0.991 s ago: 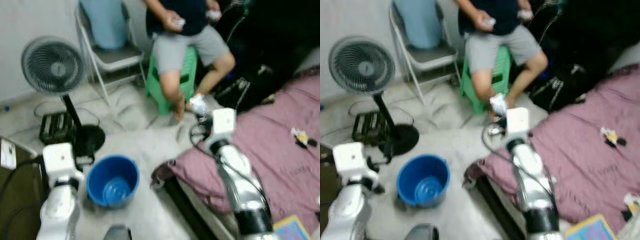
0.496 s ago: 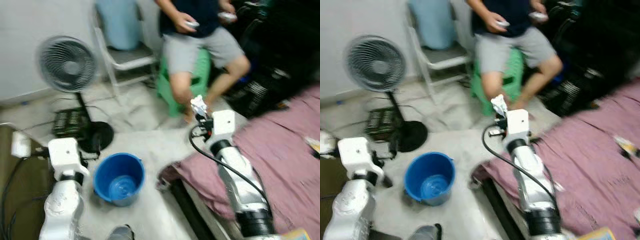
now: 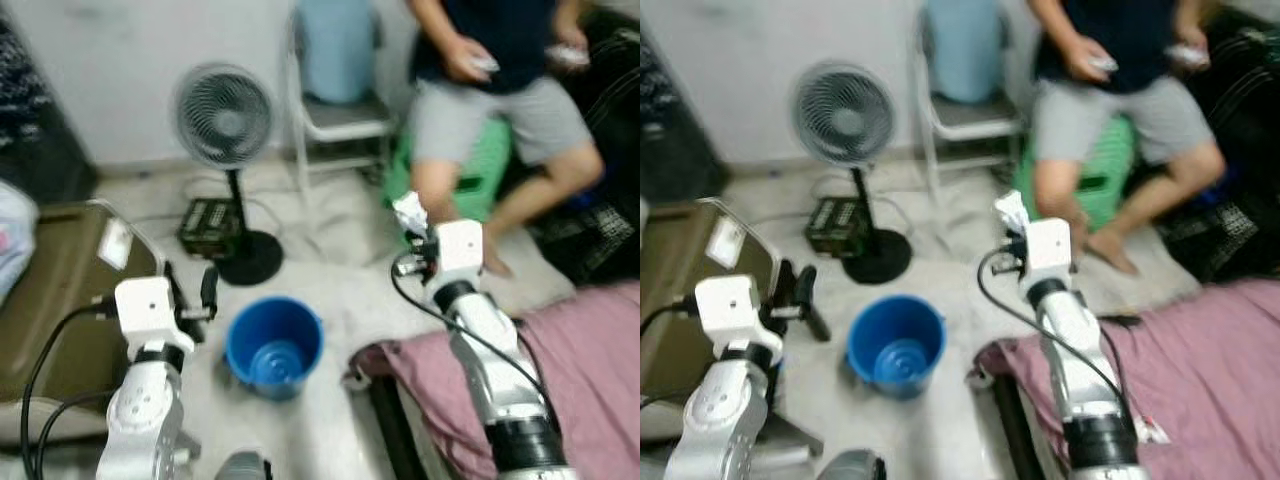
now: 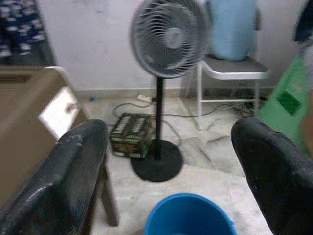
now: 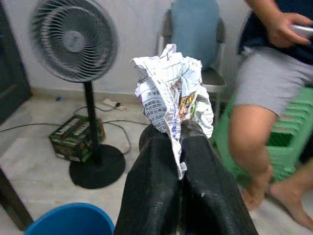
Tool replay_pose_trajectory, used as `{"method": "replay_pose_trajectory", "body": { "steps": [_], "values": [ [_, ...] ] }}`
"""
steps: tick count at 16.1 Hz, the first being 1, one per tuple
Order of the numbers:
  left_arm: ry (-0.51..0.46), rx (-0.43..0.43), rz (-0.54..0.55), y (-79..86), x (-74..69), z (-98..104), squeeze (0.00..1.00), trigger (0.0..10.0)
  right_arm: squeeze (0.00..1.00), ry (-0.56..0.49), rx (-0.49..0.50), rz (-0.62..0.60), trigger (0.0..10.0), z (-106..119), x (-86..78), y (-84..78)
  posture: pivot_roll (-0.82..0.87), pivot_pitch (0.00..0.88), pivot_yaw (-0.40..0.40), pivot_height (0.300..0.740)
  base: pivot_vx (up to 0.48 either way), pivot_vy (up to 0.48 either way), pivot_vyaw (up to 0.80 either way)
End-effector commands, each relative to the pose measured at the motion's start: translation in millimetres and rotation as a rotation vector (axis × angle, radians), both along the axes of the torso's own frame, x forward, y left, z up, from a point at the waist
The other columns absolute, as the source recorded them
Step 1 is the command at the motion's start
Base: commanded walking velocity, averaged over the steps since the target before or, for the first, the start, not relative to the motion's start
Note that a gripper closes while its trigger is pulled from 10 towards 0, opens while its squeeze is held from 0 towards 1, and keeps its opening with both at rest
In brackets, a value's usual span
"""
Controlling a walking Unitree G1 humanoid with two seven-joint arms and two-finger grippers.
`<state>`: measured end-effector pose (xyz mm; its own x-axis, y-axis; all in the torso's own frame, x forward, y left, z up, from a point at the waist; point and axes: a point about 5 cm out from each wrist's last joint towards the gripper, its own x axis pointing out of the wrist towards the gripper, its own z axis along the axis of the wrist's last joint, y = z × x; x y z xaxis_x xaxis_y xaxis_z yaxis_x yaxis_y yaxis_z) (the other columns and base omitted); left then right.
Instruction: Clean up the room
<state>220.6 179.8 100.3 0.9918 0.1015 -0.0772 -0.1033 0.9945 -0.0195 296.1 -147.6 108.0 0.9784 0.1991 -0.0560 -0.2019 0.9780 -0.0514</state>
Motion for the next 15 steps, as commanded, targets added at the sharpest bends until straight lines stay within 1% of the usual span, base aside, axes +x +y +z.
{"method": "replay_pose_trajectory", "body": {
  "steps": [1, 5, 10, 13, 15],
  "values": [
    [-0.002, 0.008, 0.01, 5.0, 0.8, 1.1, 0.0, 10.0, 0.0, -0.013, 0.003, 0.031, 10.0, 3.7, 2.4, 8.6, -0.01, 0.0, -0.061, 0.74, 0.0, 0.0, 0.63],
    [-0.003, -0.006, 0.009, 2.9, 1.5, 1.6, 0.0, 10.0, 0.0, -0.015, 0.004, 0.038, 10.0, 3.7, 2.4, 9.6, -0.01, 0.0, -0.061, 0.74, 0.0, 0.0, 0.76],
    [-0.017, -0.01, 0.007, 3.2, 3.6, 4.6, 0.0, 10.0, 0.0, -0.014, 0.0, 0.037, 10.0, 4.0, 4.1, 10.1, -0.01, 0.0, -0.068, 0.74, 0.0, 0.0, 0.38],
    [-0.013, -0.016, 0.002, 1.9, 2.8, 3.4, 0.0, 10.0, 0.0, -0.011, 0.004, 0.039, 10.0, 3.7, 3.8, 10.7, -0.01, 0.0, -0.068, 0.74, 0.0, 0.0, 0.71],
    [-0.01, -0.021, -0.005, 1.4, 2.5, 2.6, 0.0, 10.0, 0.0, -0.006, 0.008, 0.03, 10.0, 2.8, 3.8, 9.6, -0.01, 0.0, -0.068, 0.74, 0.0, 0.0, 0.0]
  ]
}}
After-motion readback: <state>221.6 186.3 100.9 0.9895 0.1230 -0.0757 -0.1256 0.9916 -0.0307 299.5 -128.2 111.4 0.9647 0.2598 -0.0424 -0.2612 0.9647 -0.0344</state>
